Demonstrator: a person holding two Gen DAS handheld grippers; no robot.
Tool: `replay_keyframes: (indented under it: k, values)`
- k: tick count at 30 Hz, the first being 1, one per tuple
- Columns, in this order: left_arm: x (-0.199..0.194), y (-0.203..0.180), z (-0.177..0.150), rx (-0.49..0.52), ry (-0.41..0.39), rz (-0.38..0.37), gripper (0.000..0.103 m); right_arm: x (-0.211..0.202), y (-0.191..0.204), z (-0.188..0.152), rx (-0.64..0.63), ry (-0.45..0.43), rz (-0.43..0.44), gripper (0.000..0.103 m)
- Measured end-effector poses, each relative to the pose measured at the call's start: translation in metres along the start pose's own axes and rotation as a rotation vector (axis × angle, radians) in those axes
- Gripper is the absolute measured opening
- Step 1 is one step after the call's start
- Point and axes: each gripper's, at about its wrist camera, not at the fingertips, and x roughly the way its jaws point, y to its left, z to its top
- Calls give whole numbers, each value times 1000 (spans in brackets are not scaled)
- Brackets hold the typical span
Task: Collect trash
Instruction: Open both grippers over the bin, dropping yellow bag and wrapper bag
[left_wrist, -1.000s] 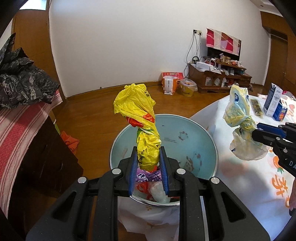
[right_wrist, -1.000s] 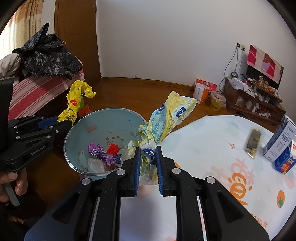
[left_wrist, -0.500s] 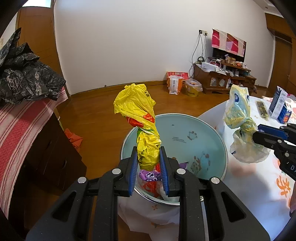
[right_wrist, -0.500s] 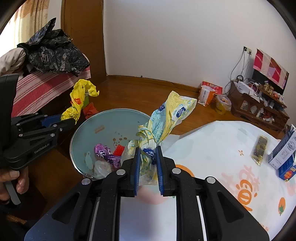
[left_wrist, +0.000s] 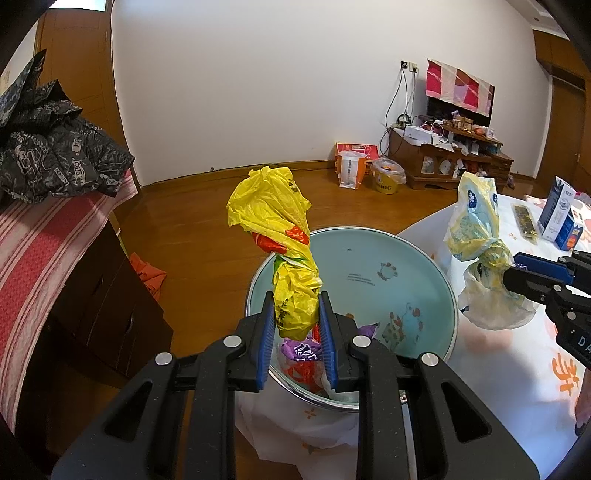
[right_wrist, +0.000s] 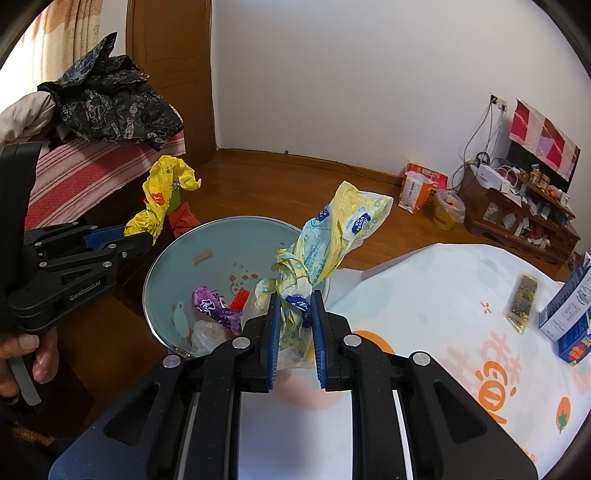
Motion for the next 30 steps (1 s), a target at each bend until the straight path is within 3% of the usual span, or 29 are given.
replay_keyframes:
  k: [7, 9, 10, 11, 17, 21, 23, 30]
  values:
    - [0, -1, 0, -4, 3, -19, 24, 3, 7, 2, -24, -11, 26, 18]
    - [0, -2, 0, -8, 4, -28, 27, 3, 9, 3, -29, -20, 42, 25]
    - [0, -4, 0, -3, 3, -35, 28, 4, 11, 4, -32, -27, 43, 35]
    - [0, -4, -1, -1, 2, -32, 33, 4, 11, 5, -31, -33, 42, 44]
    - [-7, -6, -1, -15, -21, -47, 60, -4, 2, 2, 8, -56, 23, 48]
    - [-20, -10, 0, -23, -52, -69, 70, -22, -8, -4, 60, -79, -8, 51]
    - [-32, -12, 1, -35, -84, -71, 82, -38, -13, -10, 87, -103, -46, 53]
    - [-73, -28, 10, -27, -174, -118, 84, -101, -30, -32, 172, -194, -140, 57]
